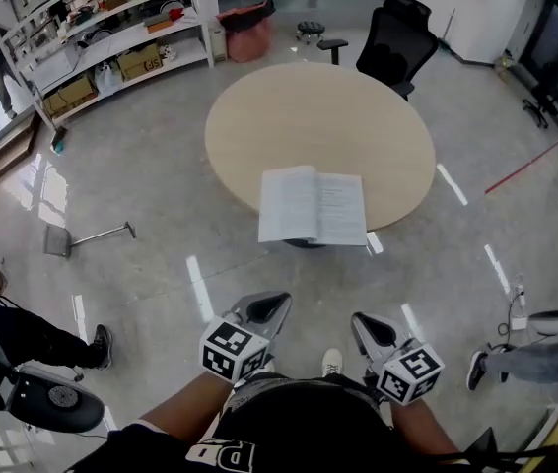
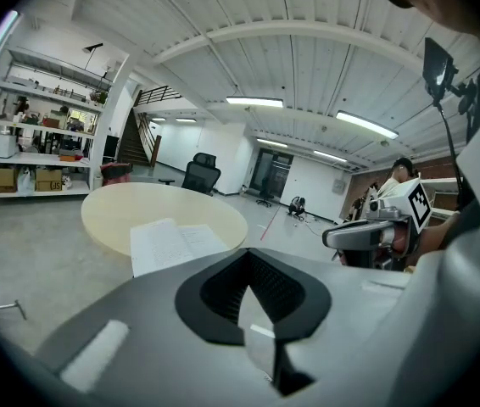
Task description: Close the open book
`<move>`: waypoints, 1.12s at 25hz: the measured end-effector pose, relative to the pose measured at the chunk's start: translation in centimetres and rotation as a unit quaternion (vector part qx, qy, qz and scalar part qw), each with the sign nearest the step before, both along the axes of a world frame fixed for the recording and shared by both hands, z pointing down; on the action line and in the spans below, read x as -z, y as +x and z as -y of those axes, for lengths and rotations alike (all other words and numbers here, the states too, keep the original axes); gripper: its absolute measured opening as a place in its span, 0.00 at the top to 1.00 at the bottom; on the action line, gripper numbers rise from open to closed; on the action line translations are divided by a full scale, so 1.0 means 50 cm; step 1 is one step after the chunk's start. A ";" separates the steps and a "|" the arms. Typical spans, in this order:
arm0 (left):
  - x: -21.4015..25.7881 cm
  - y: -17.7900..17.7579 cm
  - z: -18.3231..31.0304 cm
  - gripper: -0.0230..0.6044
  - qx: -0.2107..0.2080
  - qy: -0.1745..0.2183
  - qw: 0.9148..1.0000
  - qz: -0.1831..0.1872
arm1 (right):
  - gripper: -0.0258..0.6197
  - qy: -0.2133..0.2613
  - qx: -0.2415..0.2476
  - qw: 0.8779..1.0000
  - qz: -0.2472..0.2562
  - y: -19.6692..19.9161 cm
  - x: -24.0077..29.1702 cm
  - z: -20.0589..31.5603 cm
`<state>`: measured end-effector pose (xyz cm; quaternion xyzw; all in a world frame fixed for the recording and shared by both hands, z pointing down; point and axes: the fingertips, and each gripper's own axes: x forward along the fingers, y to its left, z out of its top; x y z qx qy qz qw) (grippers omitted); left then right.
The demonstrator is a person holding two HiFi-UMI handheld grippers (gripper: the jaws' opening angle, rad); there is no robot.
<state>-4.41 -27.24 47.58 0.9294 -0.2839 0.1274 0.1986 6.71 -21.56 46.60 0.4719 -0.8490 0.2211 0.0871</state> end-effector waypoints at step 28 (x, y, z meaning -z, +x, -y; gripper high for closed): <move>0.010 0.100 0.012 0.95 0.023 -0.002 1.000 0.013 | 0.96 0.006 0.066 0.998 0.007 0.049 0.007 0.030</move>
